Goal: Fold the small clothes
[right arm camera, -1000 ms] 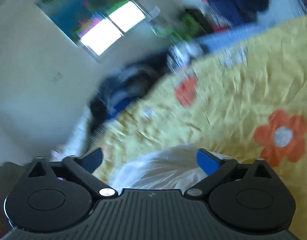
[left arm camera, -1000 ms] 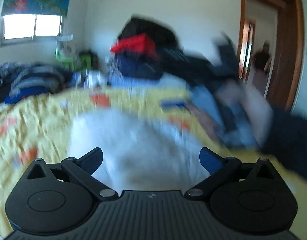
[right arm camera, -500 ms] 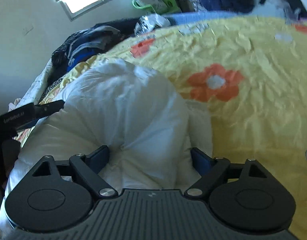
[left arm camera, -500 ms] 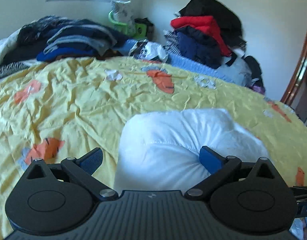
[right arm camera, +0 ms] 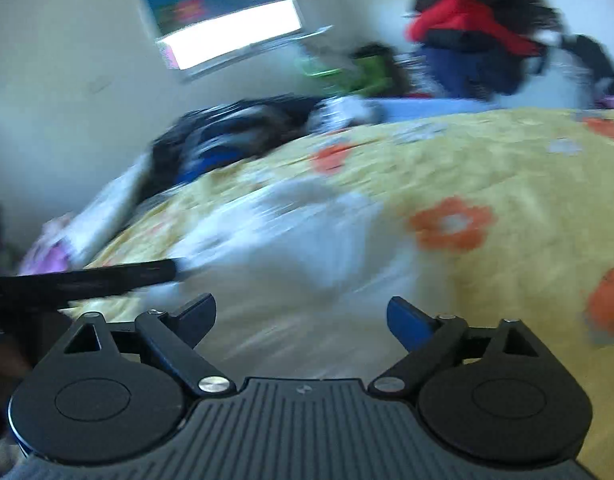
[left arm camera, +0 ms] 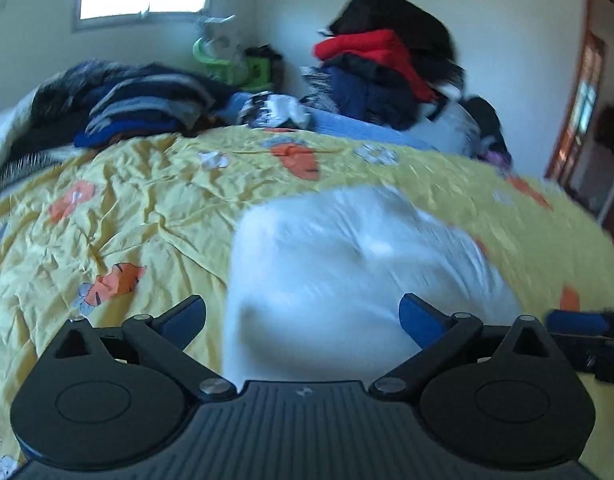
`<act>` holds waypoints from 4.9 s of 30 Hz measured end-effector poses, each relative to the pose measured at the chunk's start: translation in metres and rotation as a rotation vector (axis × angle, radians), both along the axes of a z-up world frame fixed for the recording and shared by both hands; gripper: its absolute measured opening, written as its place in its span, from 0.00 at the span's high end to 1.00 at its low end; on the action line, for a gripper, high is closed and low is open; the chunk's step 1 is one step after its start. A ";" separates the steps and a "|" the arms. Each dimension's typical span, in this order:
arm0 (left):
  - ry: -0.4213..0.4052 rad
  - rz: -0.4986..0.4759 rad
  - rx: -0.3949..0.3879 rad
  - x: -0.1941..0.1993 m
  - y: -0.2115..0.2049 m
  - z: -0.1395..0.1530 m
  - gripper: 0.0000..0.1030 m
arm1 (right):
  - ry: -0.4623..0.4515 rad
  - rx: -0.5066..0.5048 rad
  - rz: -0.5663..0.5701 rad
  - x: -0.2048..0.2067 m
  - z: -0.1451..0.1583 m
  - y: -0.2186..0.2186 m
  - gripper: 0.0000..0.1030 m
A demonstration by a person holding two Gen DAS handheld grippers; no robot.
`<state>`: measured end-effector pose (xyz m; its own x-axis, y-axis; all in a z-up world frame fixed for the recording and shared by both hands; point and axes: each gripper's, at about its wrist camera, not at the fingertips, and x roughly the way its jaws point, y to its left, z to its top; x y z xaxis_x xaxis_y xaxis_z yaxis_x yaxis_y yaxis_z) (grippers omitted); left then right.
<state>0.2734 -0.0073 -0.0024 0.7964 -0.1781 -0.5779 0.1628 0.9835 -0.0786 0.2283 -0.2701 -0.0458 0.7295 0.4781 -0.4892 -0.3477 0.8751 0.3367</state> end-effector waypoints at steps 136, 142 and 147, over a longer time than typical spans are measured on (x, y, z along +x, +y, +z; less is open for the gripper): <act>0.275 0.085 0.093 -0.204 0.016 -0.004 0.00 | 0.203 -0.322 -0.292 -0.200 -0.037 0.071 0.01; 0.279 0.090 0.092 -0.202 0.017 -0.005 0.00 | 0.207 -0.323 -0.289 -0.200 -0.038 0.073 0.01; 0.281 0.086 0.091 -0.202 0.016 -0.005 0.00 | 0.208 -0.324 -0.290 -0.199 -0.039 0.073 0.01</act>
